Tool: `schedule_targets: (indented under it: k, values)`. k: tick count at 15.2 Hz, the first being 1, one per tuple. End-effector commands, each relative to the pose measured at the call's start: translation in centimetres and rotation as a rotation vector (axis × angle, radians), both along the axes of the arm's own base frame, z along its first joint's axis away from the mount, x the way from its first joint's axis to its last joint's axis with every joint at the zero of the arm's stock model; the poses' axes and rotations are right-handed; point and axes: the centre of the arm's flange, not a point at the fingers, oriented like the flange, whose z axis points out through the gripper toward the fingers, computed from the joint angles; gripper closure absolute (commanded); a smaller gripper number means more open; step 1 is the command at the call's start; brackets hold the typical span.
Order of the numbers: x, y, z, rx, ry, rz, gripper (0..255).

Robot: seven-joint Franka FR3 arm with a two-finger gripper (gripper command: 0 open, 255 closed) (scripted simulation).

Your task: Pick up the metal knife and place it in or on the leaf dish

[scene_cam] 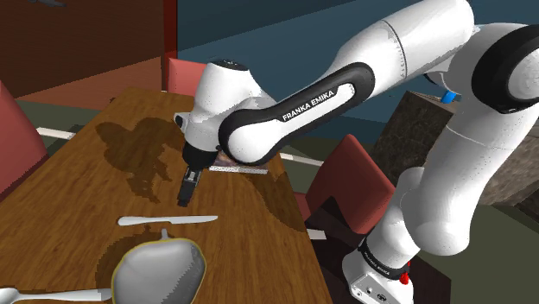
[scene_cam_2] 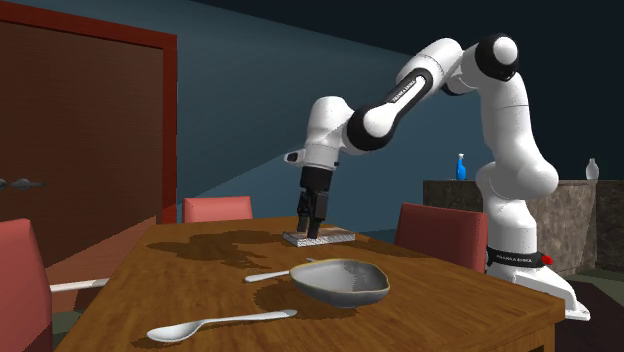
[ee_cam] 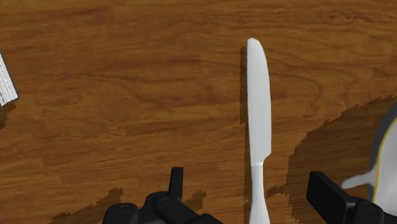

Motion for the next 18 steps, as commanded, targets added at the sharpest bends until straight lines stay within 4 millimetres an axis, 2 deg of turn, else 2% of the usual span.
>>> schedule_targets:
  k: [1, 3, 10, 18]
  values:
    - [-0.1, 2.4, -1.3, 0.001, -0.002, 0.037, 0]
    - [-0.2, 4.4, -2.7, 0.001, -0.004, 0.072, 0]
    - [0.3, 5.0, -6.3, 0.001, -0.004, 0.072, 0]
    - [0.3, 5.1, -6.6, 0.001, -0.004, 0.072, 0]
